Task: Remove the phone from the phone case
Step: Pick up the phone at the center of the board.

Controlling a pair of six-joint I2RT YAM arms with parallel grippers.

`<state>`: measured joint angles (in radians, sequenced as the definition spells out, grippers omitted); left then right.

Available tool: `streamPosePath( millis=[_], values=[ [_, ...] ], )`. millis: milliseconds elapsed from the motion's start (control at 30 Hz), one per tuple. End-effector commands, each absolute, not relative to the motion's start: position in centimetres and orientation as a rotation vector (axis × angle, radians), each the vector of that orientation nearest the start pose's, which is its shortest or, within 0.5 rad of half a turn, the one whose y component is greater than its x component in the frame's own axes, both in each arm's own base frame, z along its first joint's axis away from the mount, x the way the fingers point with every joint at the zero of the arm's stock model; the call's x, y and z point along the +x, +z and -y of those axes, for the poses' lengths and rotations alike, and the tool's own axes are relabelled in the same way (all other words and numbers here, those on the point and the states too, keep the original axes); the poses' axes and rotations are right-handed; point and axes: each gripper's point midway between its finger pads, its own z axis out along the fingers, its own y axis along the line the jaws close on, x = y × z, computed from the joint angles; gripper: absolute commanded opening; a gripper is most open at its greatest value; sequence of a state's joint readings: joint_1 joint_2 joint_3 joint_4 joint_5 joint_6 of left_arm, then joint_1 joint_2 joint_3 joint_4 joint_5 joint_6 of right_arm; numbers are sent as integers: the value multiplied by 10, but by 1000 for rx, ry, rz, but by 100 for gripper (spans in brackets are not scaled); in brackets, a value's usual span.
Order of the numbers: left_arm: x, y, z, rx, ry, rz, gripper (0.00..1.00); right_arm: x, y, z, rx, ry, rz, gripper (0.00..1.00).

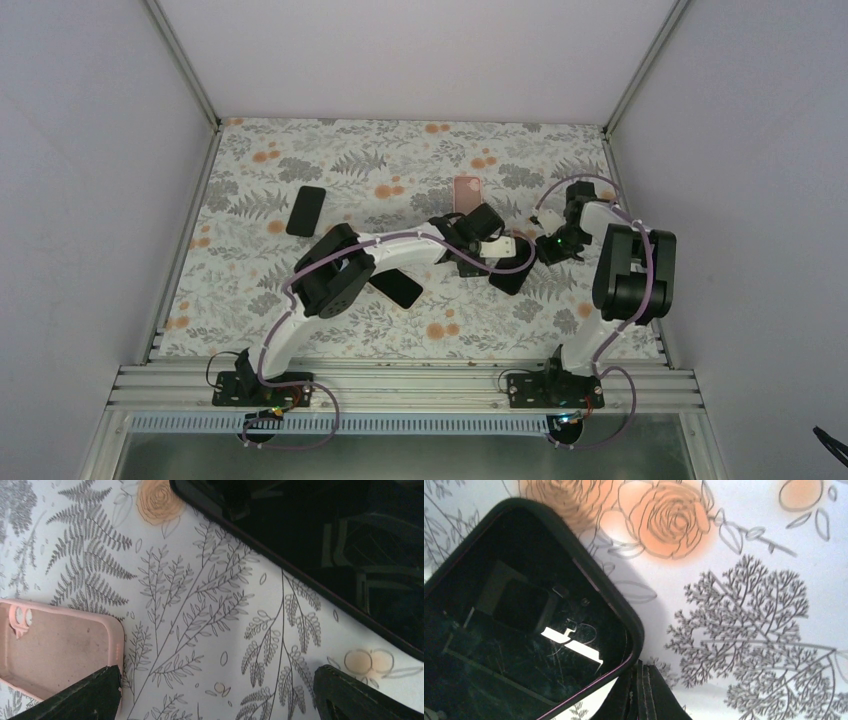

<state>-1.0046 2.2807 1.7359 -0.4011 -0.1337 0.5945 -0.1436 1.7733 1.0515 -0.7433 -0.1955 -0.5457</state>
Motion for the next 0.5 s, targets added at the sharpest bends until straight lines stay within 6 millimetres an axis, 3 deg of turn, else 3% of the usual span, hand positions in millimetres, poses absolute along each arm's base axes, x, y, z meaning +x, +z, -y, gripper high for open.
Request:
streamPosePath(
  millis=[0, 233, 467],
  values=[
    [305, 24, 481, 1788, -9, -1792, 94, 336, 11, 6, -600, 323, -2890, 4],
    [263, 16, 489, 1879, -79, -1770, 94, 346, 10, -7, -658, 483, -2891, 4],
    [275, 15, 505, 1822, -22, -1773, 94, 346, 7, -22, -744, 625, -2897, 4]
  ],
)
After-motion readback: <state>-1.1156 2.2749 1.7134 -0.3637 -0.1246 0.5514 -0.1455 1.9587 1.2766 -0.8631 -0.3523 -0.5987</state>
